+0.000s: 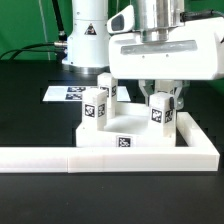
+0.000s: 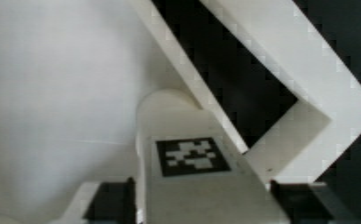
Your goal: Assemble square table
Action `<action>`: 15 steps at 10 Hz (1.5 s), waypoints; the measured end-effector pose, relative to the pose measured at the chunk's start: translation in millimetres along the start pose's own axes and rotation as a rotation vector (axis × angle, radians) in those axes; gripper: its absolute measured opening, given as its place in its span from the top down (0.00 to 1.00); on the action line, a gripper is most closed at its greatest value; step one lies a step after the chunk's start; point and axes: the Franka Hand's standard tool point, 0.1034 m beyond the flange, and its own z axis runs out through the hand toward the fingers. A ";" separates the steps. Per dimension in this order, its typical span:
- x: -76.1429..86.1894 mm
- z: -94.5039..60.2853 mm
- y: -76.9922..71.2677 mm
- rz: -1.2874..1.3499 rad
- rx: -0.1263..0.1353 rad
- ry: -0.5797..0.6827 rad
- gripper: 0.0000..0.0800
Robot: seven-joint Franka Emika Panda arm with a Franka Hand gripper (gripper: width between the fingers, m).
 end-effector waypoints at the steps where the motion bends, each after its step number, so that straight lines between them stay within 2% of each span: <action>1: -0.2 -0.4 -0.9 -0.079 -0.004 -0.006 0.34; 2: -0.9 -0.9 -2.4 -0.115 -0.005 -0.010 0.34; 3: -2.0 -1.5 -4.7 -0.207 -0.006 -0.012 0.22; 4: -3.8 -2.5 -8.0 -0.287 -0.012 -0.021 0.20; 7: -2.1 -4.8 -11.3 -0.591 -0.021 -0.029 0.19; 11: 4.4 -4.9 -6.2 -0.898 -0.027 -0.033 0.19; 15: 4.3 -4.3 -5.1 -1.140 -0.031 -0.033 0.19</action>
Offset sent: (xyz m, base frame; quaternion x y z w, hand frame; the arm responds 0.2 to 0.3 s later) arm 0.0087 0.0121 0.0059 -0.0253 -0.0160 -0.1998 0.9794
